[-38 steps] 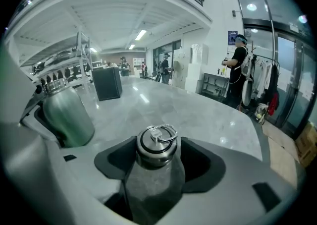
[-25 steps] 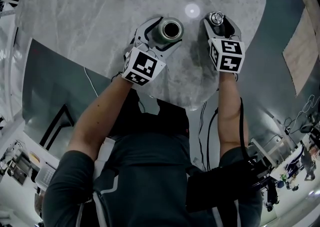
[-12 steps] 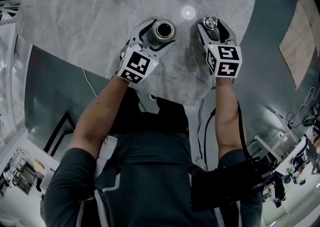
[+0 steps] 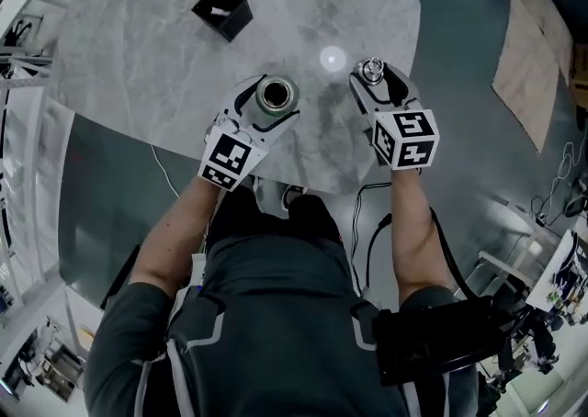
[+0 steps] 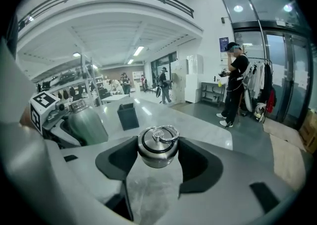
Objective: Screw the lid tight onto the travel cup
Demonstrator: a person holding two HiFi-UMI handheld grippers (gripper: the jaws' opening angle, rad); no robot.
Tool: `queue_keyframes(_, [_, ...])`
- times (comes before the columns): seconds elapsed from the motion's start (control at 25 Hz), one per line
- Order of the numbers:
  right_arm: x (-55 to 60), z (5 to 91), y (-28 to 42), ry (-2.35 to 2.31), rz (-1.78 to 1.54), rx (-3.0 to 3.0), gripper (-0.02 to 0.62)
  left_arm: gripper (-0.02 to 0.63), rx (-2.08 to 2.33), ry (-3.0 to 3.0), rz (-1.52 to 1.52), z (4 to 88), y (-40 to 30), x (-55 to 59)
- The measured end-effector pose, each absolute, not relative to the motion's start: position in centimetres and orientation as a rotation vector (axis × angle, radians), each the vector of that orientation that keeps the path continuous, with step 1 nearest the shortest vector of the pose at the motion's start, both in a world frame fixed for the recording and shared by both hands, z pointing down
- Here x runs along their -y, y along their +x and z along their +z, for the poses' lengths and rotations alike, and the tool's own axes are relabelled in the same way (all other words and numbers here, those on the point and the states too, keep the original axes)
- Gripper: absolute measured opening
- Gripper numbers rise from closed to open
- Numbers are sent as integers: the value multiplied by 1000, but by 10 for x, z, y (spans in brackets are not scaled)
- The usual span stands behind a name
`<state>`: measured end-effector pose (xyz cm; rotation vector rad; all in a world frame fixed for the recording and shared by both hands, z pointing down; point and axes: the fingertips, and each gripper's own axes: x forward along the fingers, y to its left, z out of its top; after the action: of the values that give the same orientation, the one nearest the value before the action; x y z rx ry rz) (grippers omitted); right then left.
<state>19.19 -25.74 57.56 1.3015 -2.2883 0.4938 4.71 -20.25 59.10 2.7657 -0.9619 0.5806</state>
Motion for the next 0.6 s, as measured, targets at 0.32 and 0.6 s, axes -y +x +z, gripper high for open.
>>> queue_keyframes(0.32, [219,467,169,1291,408,2385,272,368,901,2841,542,499,33,183])
queue_keyframes(0.6, [201,382,165,1317,299,2450,272,368,822,2930,592,434,30,176])
